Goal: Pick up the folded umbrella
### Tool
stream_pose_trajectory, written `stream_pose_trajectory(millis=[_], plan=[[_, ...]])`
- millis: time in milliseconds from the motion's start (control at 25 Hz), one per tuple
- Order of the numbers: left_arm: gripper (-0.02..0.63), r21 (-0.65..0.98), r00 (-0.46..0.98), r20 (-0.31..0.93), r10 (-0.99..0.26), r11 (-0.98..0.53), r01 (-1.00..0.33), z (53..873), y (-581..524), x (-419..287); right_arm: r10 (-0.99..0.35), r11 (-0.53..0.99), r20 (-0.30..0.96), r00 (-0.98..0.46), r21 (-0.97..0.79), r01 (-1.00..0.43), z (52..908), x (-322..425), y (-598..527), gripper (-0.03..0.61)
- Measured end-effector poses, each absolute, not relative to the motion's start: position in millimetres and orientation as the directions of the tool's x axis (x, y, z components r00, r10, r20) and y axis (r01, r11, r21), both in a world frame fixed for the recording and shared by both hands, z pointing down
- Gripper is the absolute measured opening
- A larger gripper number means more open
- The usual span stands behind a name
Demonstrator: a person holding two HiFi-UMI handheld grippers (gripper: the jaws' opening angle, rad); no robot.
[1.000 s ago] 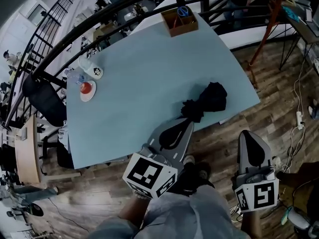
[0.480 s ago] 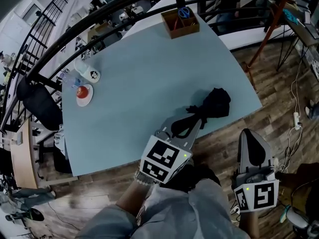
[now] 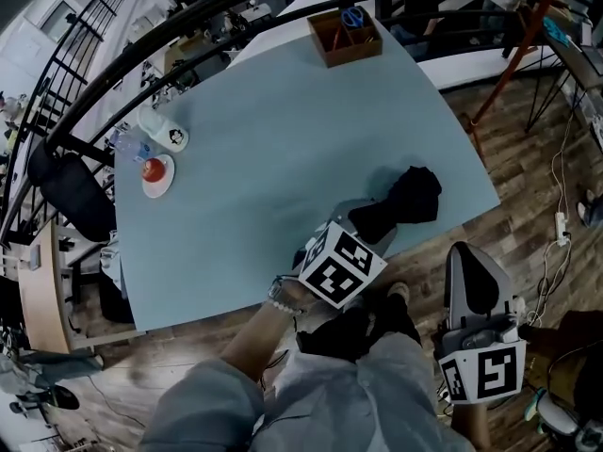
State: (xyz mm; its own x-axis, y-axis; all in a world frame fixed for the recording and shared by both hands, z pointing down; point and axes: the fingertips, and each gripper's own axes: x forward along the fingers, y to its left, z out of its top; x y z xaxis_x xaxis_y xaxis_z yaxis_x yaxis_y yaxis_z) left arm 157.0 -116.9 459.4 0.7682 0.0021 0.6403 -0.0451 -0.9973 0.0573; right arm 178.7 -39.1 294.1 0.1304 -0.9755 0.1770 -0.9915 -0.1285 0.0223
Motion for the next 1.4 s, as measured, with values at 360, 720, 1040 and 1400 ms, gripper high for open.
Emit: stream_pose_trajectory(millis=[360, 720, 1040, 1400], plan=[[0.192, 0.027, 0.643, 0.765, 0.034, -0.999, 0.021, 512.6, -123.0, 178.9, -0.983, -0.030, 0.183, 0.032, 0.014, -0.999, 297.2, 190.6, -62.1, -0.003], [0.209, 0.012, 0.481, 0.875, 0.050, -0.997, 0.082, 568.5, -127.7, 200.2, -0.979, 0.041, 0.199, -0.040, -0.001, -0.999, 304.0, 214.4, -74.3, -0.003], [0.232, 0.014, 0.371, 0.927, 0.051, -0.995, 0.101, 598.1, -125.2, 210.5, -0.975, 0.079, 0.209, -0.080, -0.013, -0.997, 306.6, 233.9, -80.0, -0.003], [0.267, 0.047, 0.316, 0.947, 0.059, -0.998, 0.046, 621.0, -126.7, 213.7, -0.969, 0.130, 0.209, -0.132, -0.021, -0.991, 308.0, 246.5, -87.8, -0.002]])
